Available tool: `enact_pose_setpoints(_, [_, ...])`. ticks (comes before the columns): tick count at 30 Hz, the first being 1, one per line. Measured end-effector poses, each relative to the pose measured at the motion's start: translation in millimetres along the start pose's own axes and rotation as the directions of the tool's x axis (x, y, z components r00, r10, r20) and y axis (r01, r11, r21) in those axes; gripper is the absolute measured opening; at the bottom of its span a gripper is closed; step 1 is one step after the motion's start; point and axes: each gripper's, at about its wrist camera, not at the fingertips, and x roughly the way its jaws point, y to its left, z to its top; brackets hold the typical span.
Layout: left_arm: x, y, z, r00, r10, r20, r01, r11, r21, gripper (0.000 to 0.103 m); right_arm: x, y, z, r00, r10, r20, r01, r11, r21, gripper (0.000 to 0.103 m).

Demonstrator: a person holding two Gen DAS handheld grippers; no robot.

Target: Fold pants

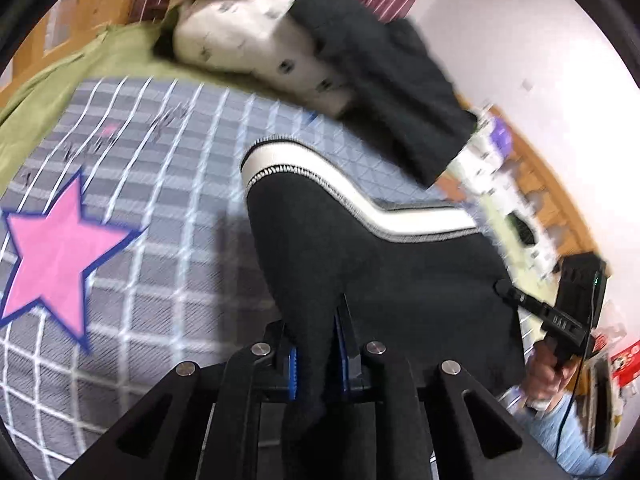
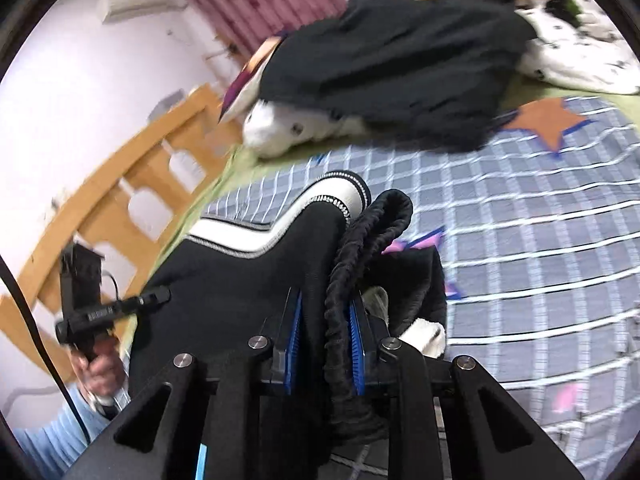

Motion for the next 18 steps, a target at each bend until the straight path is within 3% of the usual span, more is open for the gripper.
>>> enact_pose_setpoints(2, [17,11,-16,0.998,0.06,-0.022,-0.06,0.998,0.014,0.022,20,-2,-11,0.997,-0.075,-0.037,0.073,0.996,-0.048,0.03])
enact_pose_setpoints(3, [23,15,-24,0.994,0.105,-0.01,-0.105,0.994,0.026,0.032,28,-6,-17,0.989,-0.145,-0.041,0.141,0.986,-0.087,0.04])
enact_pose_setpoints(4, [26,18,-28,0.991,0.135,0.001,-0.135,0.99,0.032,0.044,34,-11,-21,0.982,-0.179,-0.064,0.172,0.98,-0.102,0.044])
enact_pose_setpoints(5, [27,18,-29,0.987,0.159,0.01,-0.16,0.987,0.026,0.048,37,-18,-22,0.978,-0.185,-0.094,0.178,0.981,-0.082,0.048])
enact_pose_setpoints(7, [24,17,-25,0.987,0.158,0.004,-0.159,0.987,0.037,0.049,28,-23,-20,0.983,-0.16,-0.093,0.158,0.987,-0.025,0.048])
enact_pose_setpoints(8, [22,16,-21,0.987,0.158,0.008,-0.158,0.986,0.044,0.049,20,-19,-18,0.98,-0.185,-0.068,0.182,0.983,-0.037,0.048])
enact_pose_setpoints(10, [17,15,-16,0.984,0.172,0.044,-0.174,0.984,0.043,0.056,3,-6,-19,0.973,-0.232,0.02,0.233,0.968,-0.09,0.048])
enact_pose_setpoints(13, [16,19,-15,0.98,0.187,0.065,-0.189,0.982,0.026,0.058,-4,17,-13,0.974,-0.205,0.099,0.22,0.957,-0.186,0.049])
enact_pose_setpoints(18, [17,30,-16,0.982,0.182,0.049,-0.181,0.983,-0.017,0.058,55,18,18,0.965,-0.259,-0.035,0.245,0.942,-0.228,0.049])
